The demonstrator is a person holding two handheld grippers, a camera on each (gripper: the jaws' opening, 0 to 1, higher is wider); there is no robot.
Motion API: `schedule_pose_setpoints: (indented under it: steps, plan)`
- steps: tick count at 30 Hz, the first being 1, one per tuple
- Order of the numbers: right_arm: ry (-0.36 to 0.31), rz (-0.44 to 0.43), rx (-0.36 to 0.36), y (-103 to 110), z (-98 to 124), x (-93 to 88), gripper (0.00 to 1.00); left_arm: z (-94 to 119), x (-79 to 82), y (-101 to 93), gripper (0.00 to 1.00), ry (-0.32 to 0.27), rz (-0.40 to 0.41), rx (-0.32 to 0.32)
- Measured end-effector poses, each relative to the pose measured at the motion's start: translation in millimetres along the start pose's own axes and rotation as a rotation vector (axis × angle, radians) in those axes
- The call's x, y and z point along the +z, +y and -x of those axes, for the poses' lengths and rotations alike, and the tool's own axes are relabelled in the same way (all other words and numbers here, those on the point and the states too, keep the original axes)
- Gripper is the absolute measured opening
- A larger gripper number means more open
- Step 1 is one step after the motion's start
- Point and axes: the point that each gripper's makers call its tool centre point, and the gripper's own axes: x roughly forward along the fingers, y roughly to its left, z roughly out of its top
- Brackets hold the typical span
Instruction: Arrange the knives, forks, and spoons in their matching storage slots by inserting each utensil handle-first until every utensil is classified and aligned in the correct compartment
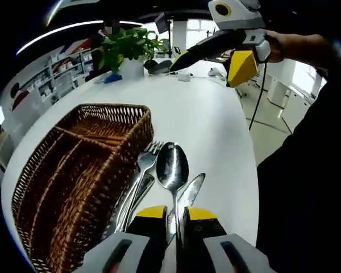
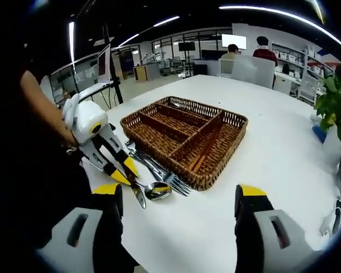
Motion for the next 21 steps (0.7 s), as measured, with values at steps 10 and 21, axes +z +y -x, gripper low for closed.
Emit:
schedule_pose_setpoints:
  steps: [10, 21]
  plan:
    - [-0.010, -0.010, -0.020, 2.2, 4.2, -0.6, 0.83, -3.2, -11.1, 2.3, 0.03, 0.032, -0.036, 0.013]
    - [-0.004, -0.021, -0.030, 5.0, 2.5, -3.0, 0.83, 4.0, -1.9, 3.6, 0.00, -0.013, -0.006, 0.014]
